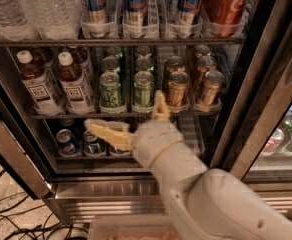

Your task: Pick coke can from top shelf of fridge

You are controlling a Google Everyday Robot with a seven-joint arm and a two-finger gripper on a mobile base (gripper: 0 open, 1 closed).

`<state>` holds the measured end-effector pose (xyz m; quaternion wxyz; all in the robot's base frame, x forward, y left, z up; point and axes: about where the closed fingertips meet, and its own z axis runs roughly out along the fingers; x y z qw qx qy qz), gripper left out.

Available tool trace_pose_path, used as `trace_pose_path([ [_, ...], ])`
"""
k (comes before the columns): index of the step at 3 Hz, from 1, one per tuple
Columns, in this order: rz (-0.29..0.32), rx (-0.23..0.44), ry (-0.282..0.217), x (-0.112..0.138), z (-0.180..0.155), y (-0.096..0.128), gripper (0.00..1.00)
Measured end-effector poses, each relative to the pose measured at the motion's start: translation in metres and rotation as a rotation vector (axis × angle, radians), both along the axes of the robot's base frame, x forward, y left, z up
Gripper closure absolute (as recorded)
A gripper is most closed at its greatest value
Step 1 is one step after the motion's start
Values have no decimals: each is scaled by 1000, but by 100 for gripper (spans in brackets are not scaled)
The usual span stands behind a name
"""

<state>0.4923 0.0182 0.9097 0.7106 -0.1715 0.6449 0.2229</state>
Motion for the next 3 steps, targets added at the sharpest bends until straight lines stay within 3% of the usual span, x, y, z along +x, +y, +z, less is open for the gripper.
trace_pose_path([
  [1, -14, 25, -20, 8, -2, 42, 0],
  [2, -117, -67, -112, 7, 2, 60, 0],
  [3, -262, -184, -209, -6, 12, 52, 0],
])
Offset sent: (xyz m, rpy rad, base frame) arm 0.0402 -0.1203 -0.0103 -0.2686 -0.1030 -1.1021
